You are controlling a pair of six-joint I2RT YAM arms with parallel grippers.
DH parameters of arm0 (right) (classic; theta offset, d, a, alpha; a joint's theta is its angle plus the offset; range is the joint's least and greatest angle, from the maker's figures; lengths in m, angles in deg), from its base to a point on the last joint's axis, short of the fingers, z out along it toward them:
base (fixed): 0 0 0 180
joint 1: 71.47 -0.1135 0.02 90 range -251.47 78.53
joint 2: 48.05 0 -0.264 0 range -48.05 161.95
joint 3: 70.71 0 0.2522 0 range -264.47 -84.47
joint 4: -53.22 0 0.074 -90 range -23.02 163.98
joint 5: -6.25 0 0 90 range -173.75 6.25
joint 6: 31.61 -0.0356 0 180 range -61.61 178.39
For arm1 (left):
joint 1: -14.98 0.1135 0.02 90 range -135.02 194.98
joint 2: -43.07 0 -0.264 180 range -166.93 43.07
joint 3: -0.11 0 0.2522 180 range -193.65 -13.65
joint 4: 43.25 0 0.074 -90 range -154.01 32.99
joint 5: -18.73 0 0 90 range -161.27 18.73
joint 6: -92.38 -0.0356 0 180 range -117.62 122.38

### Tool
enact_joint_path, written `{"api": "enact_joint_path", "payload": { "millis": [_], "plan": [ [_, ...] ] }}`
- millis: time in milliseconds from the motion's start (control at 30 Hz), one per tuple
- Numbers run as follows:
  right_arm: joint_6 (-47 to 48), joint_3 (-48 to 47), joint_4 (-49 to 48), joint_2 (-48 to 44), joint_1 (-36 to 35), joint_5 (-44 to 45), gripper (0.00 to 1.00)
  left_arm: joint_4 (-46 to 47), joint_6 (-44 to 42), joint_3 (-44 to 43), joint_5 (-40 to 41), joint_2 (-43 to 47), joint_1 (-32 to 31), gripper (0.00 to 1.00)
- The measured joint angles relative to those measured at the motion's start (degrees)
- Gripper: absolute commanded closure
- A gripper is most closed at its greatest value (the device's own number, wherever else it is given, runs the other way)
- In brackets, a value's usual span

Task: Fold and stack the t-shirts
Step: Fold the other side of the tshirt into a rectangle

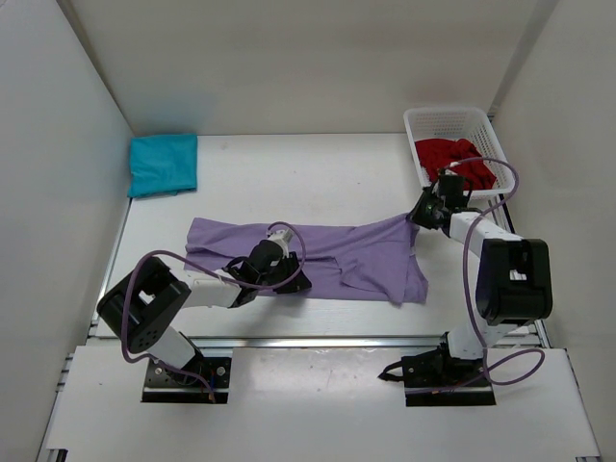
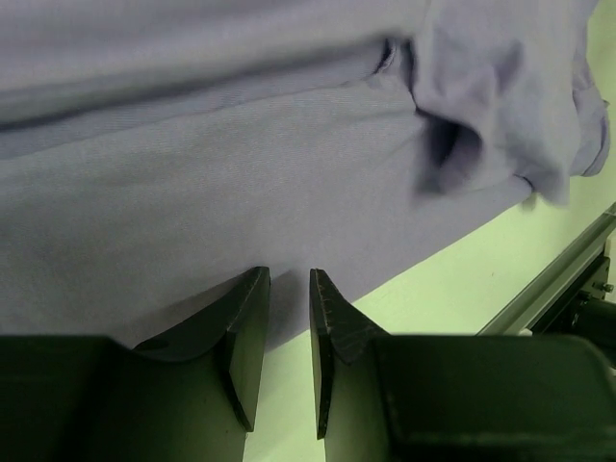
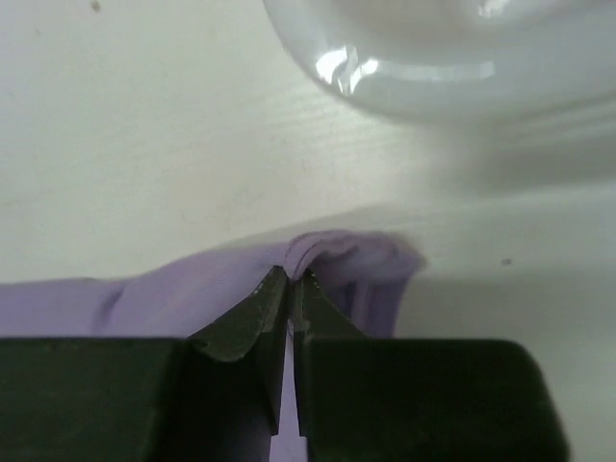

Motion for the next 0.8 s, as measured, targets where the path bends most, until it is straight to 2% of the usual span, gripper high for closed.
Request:
{"api": "enact_joint_path", "payload": {
  "millis": [167, 233, 300, 367, 467, 567, 600, 633, 700, 800],
  "plan": [
    [0.07, -4.24, -1.2, 4.33, 0.76, -0.83, 0.97, 1.51, 0.15, 0.96, -0.68, 0.13, 0.46, 0.65],
    [0.07, -4.42, -1.7, 5.92, 0.92, -0.85, 0.9, 1.64, 0.17, 1.03, -0.72, 0.13, 0.46, 0.65],
    [-0.04, -4.42, -2.05, 7.08, 0.94, -0.83, 0.75, 1.66, 0.2, 1.05, -0.72, 0.13, 0.46, 0.65],
    [0.15, -4.42, -2.14, 7.41, 0.92, -0.81, 0.71, 1.81, 0.22, 1.16, -0.74, 0.2, 0.46, 0.66],
    [0.76, -4.31, -2.08, 6.45, 0.37, -0.31, 0.71, 1.16, 0.13, 1.29, -0.72, 0.81, 0.5, 0.65],
    [0.85, -2.84, -0.9, 1.4, -0.68, 1.55, 0.74, -1.05, 0.0, 1.36, -0.72, 2.4, 1.07, 0.65],
    [0.79, -1.84, -0.7, -1.29, -1.42, 2.36, 0.78, -2.05, -0.07, 1.38, -0.74, 3.28, 1.49, 0.64],
    [0.59, -0.63, -0.7, -4.28, -2.43, 3.04, 0.87, -3.21, -0.22, 1.36, -0.76, 4.46, 2.16, 0.64],
    [-0.46, 3.28, -2.69, -10.4, -4.7, 3.69, 1.0, -5.07, -0.28, 1.36, -0.92, 7.23, 4.09, 0.65],
    [-2.62, 11.93, -5.62, -18.86, -8.79, 2.67, 1.0, -7.56, -0.31, 1.33, -0.72, 13.64, 9.97, 0.63]
  ]
}}
